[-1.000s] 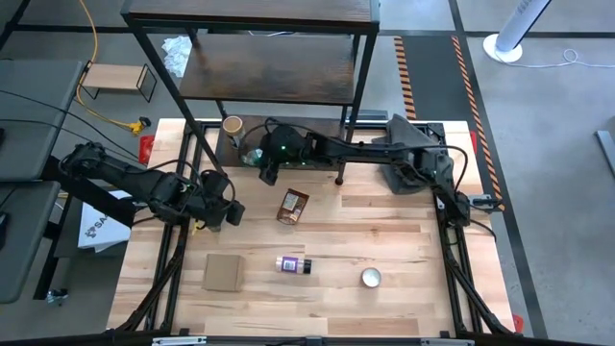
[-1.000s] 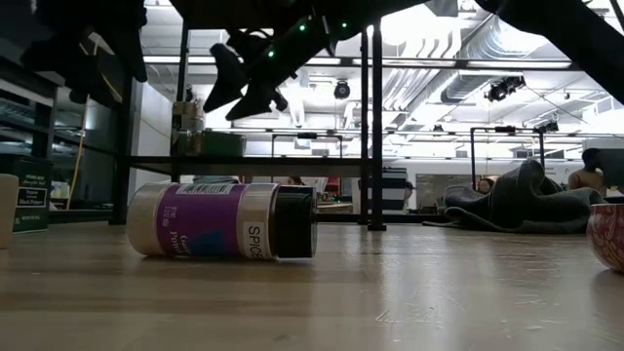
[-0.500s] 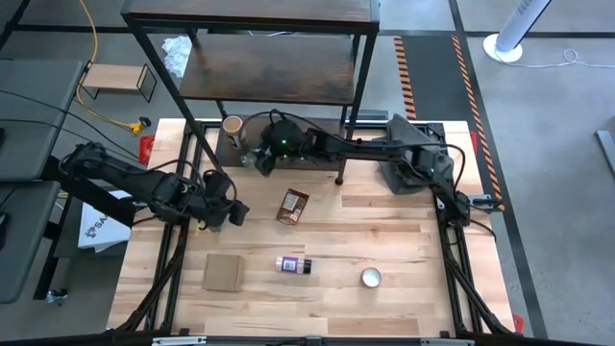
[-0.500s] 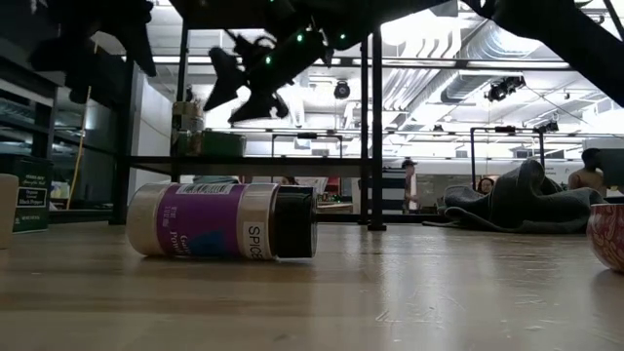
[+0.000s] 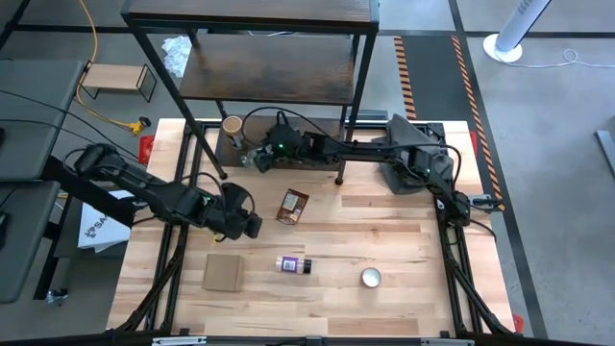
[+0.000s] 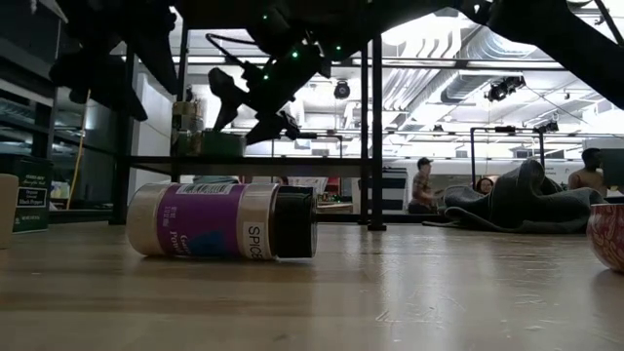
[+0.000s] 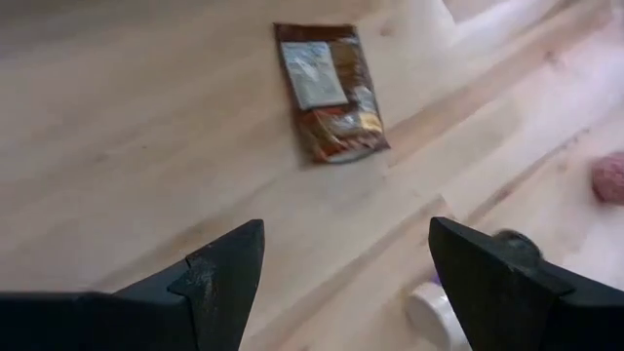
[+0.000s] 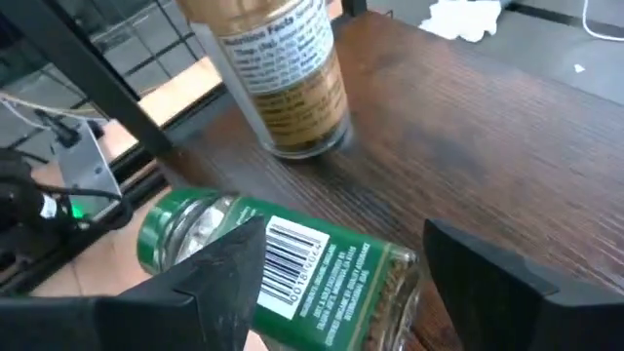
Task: Shelf spices
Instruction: Put the green seasoning bottle on the shelf
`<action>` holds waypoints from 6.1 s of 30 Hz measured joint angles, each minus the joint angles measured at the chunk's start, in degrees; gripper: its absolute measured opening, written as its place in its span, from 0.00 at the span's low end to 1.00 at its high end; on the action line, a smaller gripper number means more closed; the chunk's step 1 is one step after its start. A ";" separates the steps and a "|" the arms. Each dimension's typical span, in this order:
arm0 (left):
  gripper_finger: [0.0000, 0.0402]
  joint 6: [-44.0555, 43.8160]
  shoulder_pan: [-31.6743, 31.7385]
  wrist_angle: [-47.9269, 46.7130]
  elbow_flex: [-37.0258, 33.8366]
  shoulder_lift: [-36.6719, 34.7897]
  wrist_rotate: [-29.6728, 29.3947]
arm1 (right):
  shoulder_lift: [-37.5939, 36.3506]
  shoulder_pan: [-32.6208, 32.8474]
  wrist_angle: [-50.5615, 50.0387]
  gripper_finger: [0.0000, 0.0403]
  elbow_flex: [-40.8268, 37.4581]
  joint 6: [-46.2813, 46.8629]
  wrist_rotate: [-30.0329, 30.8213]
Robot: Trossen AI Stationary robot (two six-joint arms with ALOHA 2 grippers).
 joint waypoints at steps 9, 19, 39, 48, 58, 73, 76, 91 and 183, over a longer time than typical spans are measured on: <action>0.71 -6.09 -6.60 1.07 0.00 0.62 -1.43 | -1.83 1.87 -14.91 0.63 0.18 -8.80 -11.04; 0.71 -11.79 -11.00 -1.85 0.00 1.34 -4.81 | -2.56 6.57 -31.22 0.63 -0.26 -20.95 -12.57; 0.71 -11.87 -11.13 -0.65 -0.02 4.82 -3.42 | -2.37 10.83 -37.01 0.63 -0.12 0.78 -0.03; 0.71 -9.46 -11.13 0.36 -0.02 4.82 -1.02 | 1.74 11.67 -35.94 0.63 -0.09 6.80 -2.75; 0.71 -8.84 -11.13 0.71 -0.02 4.82 -0.01 | 4.41 11.59 -35.79 0.63 -0.02 9.03 -5.57; 0.71 -8.79 -11.13 0.77 -0.02 4.82 0.17 | 2.15 12.32 -37.46 0.45 -0.22 4.05 -3.20; 0.71 -8.77 -11.13 0.67 -0.02 4.82 0.14 | -1.75 13.12 -36.57 0.45 -0.22 2.54 -1.50; 0.71 -8.29 -11.11 0.39 -0.02 4.81 1.21 | -6.85 10.01 7.85 0.45 -0.11 -1.42 20.05; 0.71 -8.40 -18.47 1.23 0.09 -1.44 -0.15 | -3.45 5.42 -13.45 0.46 -0.16 -1.75 8.51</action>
